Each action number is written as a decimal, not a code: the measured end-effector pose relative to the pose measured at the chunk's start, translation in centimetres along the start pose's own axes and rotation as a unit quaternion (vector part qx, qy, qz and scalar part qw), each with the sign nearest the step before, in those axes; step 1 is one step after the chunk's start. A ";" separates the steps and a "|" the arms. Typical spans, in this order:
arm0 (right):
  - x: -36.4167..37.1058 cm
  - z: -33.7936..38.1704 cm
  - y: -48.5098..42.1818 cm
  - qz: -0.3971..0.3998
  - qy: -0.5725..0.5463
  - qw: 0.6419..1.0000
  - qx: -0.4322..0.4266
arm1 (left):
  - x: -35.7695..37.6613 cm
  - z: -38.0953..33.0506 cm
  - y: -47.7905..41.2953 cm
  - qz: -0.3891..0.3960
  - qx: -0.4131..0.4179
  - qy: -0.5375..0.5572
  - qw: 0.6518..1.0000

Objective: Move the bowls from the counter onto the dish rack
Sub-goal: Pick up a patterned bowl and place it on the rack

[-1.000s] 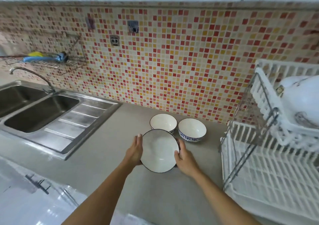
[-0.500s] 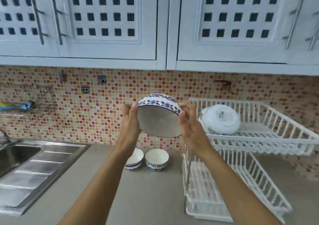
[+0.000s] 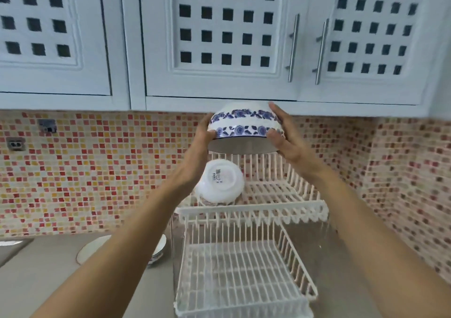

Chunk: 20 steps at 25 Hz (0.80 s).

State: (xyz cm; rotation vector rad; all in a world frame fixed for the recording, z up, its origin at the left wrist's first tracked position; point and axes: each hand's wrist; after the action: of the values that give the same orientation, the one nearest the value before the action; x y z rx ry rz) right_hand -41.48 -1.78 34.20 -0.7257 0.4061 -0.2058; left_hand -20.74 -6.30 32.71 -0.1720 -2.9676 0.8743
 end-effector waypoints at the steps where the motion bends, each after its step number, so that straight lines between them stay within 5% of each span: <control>1: -1.7 -1.2 -0.4 0.006 0.009 1.000 -0.007 | 1.8 0.2 -0.5 0.025 0.001 -0.032 0.999; 10: -10.9 -13.1 -4.4 0.081 0.131 0.988 -0.028 | 12.6 4.6 -6.2 0.158 -0.061 -0.249 0.954; 14: -10.6 -17.2 -6.5 0.204 0.258 0.944 0.010 | 14.3 7.1 -8.5 0.194 -0.117 -0.366 0.902; 20: -8.6 -20.4 -7.8 0.280 0.342 0.897 -0.008 | 16.6 10.2 -10.2 0.199 -0.146 -0.495 0.833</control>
State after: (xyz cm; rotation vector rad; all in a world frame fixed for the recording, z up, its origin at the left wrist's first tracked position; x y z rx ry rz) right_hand -58.27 -17.00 28.20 -0.5072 1.2708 0.1006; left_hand -38.88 -18.32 29.82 -0.4971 -4.1586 0.6320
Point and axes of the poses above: each hand's wrist, its own y-axis away from the middle knuckle, its own x-axis out of the palm, z = x × y, and after that the axes turned 12 degrees about -z, right-handed
